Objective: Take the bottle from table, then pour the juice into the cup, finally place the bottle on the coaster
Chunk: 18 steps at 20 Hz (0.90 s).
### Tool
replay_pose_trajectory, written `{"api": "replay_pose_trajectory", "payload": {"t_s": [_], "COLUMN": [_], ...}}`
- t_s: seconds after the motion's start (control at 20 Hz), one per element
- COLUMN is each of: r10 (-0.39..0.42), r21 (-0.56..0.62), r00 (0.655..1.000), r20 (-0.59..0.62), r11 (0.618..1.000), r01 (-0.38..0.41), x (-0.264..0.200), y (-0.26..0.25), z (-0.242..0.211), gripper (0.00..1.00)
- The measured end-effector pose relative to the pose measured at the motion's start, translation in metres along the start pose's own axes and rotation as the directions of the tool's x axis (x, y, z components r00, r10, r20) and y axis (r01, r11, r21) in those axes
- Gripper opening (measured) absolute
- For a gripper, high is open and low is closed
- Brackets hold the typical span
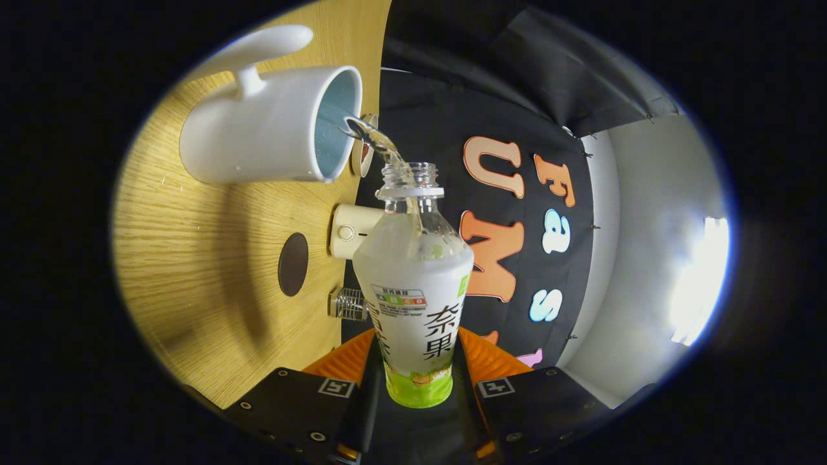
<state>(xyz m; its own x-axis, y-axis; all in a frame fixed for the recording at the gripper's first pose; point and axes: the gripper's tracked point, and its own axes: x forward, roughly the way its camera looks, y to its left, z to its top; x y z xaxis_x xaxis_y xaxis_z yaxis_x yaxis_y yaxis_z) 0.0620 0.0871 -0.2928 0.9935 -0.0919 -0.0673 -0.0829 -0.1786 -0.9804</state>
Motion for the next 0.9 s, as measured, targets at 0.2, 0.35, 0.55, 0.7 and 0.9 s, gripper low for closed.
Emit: {"api": "replay_pose_trajectory", "payload": {"t_s": [0.2, 0.35, 0.55, 0.7, 0.9], "r10": [-0.012, -0.027, -0.042, -0.046, -0.058], "r21": [-0.027, -0.048, -0.068, -0.075, -0.086], "r00": [1.000, 1.000, 0.999, 0.999, 0.998], "r20": [0.001, 0.012, 0.021, 0.026, 0.037], "r11": [1.000, 0.998, 0.997, 0.996, 0.994], "r01": [0.012, 0.028, 0.043, 0.048, 0.061], "x": [0.0022, -0.0002, 0.0013, 0.0024, -0.0002], "y": [-0.0019, -0.0041, -0.0052, -0.0058, -0.0079], "z": [-0.0022, 0.0025, 0.0013, 0.0022, 0.0049], "gripper": [0.54, 0.54, 0.54, 0.54, 0.54]}}
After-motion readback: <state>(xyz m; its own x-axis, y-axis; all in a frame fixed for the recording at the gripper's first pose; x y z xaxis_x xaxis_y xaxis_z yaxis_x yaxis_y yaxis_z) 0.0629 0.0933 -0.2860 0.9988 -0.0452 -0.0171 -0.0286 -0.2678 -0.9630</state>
